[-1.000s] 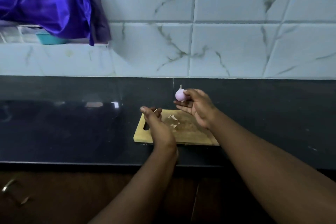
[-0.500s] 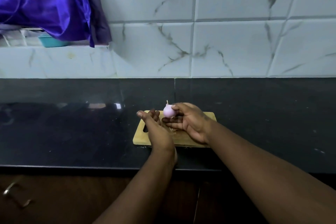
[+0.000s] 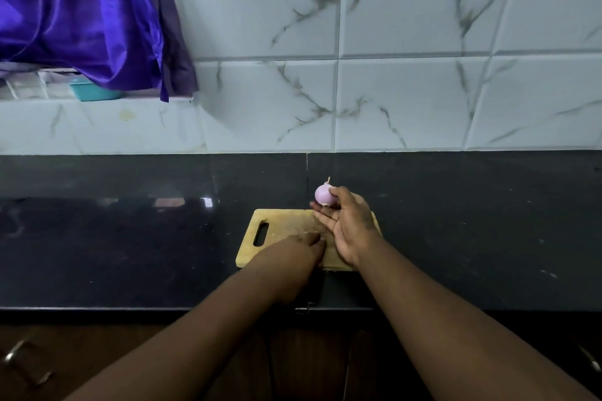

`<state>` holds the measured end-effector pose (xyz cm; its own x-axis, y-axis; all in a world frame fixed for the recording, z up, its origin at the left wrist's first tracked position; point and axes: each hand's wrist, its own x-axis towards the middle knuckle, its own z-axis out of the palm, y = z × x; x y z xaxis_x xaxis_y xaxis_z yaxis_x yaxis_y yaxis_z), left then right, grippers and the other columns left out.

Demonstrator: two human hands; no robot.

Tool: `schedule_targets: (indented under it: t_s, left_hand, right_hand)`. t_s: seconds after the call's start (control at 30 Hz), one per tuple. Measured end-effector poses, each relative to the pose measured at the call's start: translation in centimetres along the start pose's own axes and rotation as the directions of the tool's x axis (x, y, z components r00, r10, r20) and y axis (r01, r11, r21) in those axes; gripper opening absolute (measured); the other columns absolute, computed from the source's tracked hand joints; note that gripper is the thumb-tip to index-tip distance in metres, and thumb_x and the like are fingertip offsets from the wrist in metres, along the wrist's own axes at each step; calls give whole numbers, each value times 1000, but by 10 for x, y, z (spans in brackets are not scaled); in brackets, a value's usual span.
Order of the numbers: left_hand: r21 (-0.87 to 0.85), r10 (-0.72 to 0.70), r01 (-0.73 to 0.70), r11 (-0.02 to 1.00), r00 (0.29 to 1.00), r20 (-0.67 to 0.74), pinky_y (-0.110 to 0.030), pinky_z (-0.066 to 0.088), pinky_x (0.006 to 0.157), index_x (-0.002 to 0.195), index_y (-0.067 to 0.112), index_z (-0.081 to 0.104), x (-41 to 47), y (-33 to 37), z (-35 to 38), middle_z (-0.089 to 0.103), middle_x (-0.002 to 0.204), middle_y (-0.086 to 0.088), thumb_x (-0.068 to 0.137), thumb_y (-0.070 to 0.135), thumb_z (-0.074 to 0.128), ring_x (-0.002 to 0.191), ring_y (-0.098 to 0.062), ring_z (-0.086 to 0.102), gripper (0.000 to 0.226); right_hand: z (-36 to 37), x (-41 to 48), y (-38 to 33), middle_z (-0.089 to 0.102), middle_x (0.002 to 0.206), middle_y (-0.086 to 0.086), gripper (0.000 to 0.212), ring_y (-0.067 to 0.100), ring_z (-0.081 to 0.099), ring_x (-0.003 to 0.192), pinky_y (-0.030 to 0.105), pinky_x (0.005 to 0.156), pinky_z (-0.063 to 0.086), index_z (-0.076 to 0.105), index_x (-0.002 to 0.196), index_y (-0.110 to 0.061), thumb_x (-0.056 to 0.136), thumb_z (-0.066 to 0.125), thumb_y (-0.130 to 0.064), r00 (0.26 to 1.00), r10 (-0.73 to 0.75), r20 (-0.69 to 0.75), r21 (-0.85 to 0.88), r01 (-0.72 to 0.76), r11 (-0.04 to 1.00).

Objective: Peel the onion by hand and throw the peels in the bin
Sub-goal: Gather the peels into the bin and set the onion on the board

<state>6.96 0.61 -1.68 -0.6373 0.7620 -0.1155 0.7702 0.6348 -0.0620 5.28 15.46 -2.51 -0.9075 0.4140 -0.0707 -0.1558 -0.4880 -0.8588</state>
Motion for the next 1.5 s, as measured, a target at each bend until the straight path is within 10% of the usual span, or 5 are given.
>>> schedule_targets:
  t_s: [0.27,0.47,0.67,1.13,1.5]
  left_hand:
    - [110,-49,61,992,992,-114,-38,51,94,135,8,62,-26,26,5,60,134,-14,104,8,57,120,-30,56,31]
    - [-533,-351,26,846,780,-519,-33,54,76,110,20,82,-51,13,36,81,107,-4,92,15,61,97,-21,74,27]
    - [-867,-933,-456,-199,360,25,-23,60,76,87,10,81,-126,16,78,81,84,-8,88,-6,78,75,-8,71,16]
    - [-611,-723,-649,-452,-134,678,-28,65,72,105,-6,73,-425,-33,325,76,106,-30,100,-14,57,73,-22,78,19]
    - [-707,-574,-251,-661,-437,692,-47,56,108,111,6,80,-494,-81,443,78,118,-19,97,-11,50,112,-36,73,37]
  right_hand:
    - [12,-12,3,68,102,13,9,33,73,98,48,101,58,63,103,-9,101,58,-16,999,-26,-24,-110,23,994]
    - [39,-65,27,68,96,14,13,29,73,85,35,79,61,64,95,-5,100,57,-16,998,51,-31,70,-49,996]
    - [105,-153,71,66,110,17,21,34,75,105,45,97,61,60,108,-5,102,52,-23,975,189,114,341,-217,915]
    - [204,-385,381,67,97,15,13,28,71,89,42,96,55,63,97,-9,103,52,-15,573,808,139,-294,-755,586]
    - [210,-414,454,62,116,25,13,35,67,99,31,71,55,62,104,-5,104,51,-13,554,831,58,-545,-680,491]
